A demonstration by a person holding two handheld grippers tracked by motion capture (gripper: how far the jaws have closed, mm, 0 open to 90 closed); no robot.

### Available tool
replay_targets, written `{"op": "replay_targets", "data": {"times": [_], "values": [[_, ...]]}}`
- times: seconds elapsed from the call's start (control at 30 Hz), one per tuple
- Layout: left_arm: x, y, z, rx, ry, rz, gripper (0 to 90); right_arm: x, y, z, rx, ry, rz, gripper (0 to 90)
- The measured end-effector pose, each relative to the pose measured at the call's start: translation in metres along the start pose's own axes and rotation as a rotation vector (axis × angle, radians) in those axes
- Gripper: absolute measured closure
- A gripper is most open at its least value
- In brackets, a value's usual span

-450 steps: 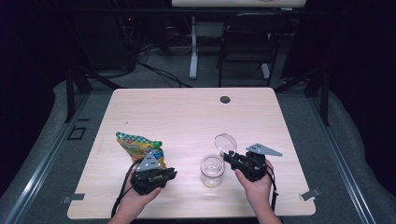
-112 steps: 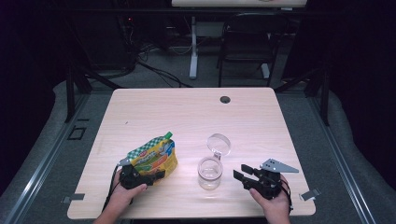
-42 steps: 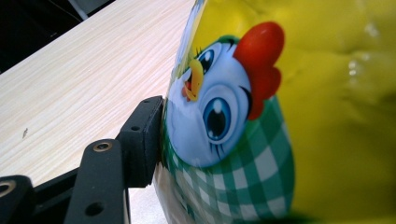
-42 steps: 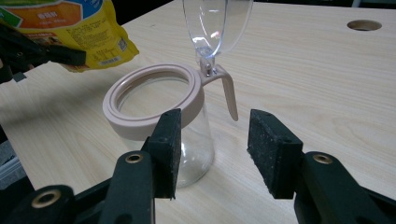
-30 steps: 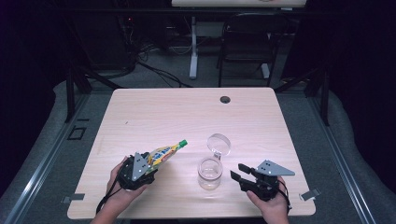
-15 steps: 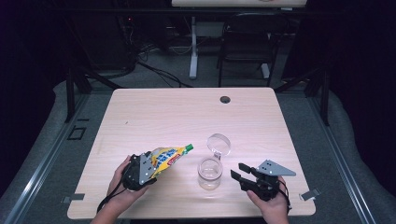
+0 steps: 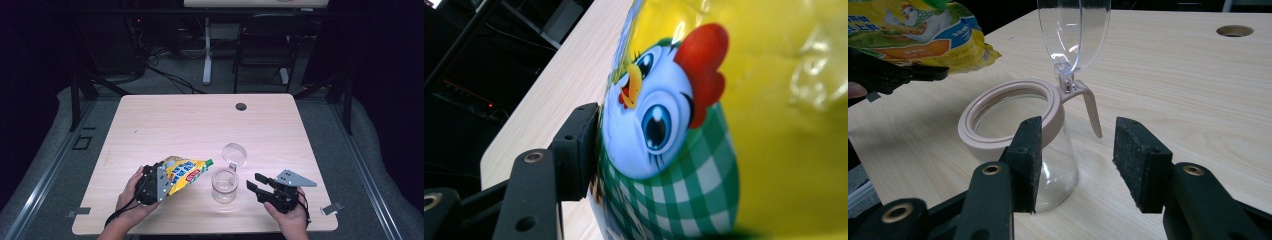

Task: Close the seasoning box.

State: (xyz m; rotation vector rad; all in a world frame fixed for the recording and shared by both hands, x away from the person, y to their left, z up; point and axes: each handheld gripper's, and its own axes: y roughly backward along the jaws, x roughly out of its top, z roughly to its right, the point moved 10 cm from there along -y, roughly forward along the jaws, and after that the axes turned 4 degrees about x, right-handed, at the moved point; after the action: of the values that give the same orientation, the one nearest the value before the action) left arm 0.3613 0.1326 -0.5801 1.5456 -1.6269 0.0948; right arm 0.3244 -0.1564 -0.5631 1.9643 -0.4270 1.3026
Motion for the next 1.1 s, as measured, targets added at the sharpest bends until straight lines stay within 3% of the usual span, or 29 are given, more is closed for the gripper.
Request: {"op": "replay_targets", "data": {"times": [0.17, 0.47, 0.77, 1.1], "values": [[0.003, 0.000, -0.001, 0.028, -0.047, -0.002, 41.9, 0.001, 0.001, -0.001, -0.004, 0.010, 0.004, 54.4], [0.006, -0.002, -0.002, 0.056, -0.085, 0.004, 41.9, 0.003, 0.003, -0.006, -0.016, 0.059, 0.014, 54.7], [0.015, -0.001, -0.005, 0.088, -0.152, 0.013, 41.9, 0.007, 0.004, -0.011, -0.024, 0.093, 0.027, 55.5], [0.019, 0.001, -0.006, 0.114, -0.208, 0.002, 41.9, 0.007, -0.002, -0.026, -0.043, 0.196, -0.019, 62.4]]}}
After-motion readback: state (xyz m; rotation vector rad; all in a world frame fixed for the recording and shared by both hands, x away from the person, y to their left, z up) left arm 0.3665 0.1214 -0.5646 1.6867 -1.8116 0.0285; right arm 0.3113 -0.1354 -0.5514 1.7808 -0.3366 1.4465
